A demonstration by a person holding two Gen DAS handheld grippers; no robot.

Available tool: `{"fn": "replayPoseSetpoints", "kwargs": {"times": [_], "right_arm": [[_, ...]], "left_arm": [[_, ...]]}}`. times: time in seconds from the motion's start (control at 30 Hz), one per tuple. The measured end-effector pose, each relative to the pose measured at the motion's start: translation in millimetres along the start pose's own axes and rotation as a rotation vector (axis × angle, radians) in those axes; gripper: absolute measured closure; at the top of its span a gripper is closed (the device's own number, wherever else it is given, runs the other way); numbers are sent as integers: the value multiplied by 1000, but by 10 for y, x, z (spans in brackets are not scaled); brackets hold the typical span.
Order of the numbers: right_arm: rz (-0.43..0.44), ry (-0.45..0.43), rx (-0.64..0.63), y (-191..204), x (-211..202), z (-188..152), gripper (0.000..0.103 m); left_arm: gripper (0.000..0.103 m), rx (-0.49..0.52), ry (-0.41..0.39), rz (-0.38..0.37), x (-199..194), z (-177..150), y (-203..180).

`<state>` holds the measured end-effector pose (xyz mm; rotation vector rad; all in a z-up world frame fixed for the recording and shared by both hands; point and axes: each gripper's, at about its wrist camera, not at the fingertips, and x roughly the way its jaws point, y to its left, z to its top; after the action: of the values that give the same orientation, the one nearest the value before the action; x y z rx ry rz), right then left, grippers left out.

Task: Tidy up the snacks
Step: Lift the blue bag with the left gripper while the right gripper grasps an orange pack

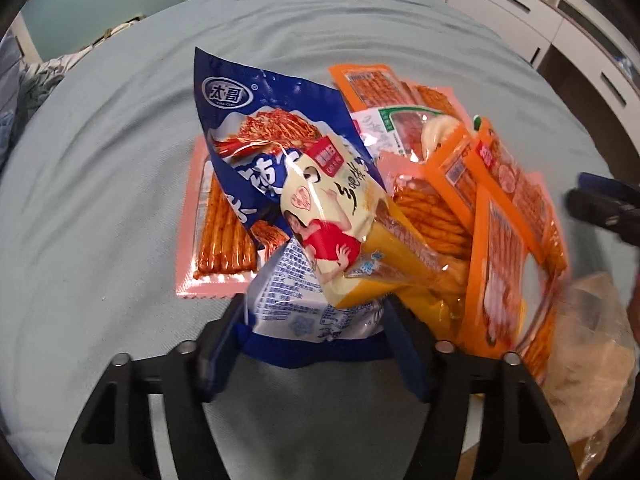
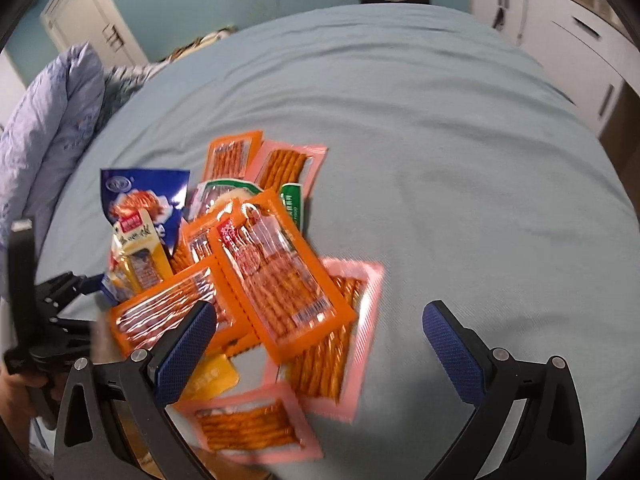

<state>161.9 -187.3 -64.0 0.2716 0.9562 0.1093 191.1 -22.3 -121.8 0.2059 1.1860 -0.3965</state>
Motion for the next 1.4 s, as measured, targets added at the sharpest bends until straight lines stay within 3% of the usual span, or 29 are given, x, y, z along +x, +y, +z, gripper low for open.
{"fn": "replayPoseSetpoints", "kwargs": {"times": [0.07, 0.17, 0.37, 0.47, 0.53, 0.57, 0.6, 0.7, 0.73, 0.87, 0.97, 1.1, 1.2, 1.4], "right_arm": [[-19, 9, -57, 99, 141, 59, 0], [-34, 18, -133, 198, 295, 111, 0], [-31, 44, -196, 325, 564, 107, 5], [16, 49, -169, 328, 547, 113, 27], [29, 47, -156, 328, 511, 100, 49], [29, 45, -155, 328, 501, 96, 52], [33, 40, -151, 324, 480, 75, 63], [28, 15, -126, 278, 381, 42, 76], [28, -1, -115, 251, 327, 21, 88], [76, -81, 0, 57, -68, -81, 99], [107, -108, 43, -23, -256, -183, 99], [119, -142, 54, -64, -485, -356, 99], [141, -177, 75, -44, -647, -462, 99], [255, -286, 144, -73, -1110, -802, 99]], "left_arm": [[55, -17, -5, -31, -38, -1, 26], [65, -42, -15, -39, -115, -5, 62], [74, -99, -65, -6, -482, -67, 132], [75, -130, -102, 7, -742, -131, 157], [75, -162, -139, 33, -982, -211, 226], [75, -174, -152, 44, -1069, -238, 240], [75, -185, -166, 62, -1169, -274, 266], [75, -184, -212, 141, -1362, -400, 229], [75, -179, -237, 158, -1433, -414, 249], [75, -201, -306, 166, -1659, -555, 281], [75, -202, -319, 101, -1839, -706, 197], [74, -110, -338, 73, -1956, -899, -153], [74, -71, -345, 4, -2006, -1011, -367], [74, -5, -262, -71, -1870, -1191, -701]]}}
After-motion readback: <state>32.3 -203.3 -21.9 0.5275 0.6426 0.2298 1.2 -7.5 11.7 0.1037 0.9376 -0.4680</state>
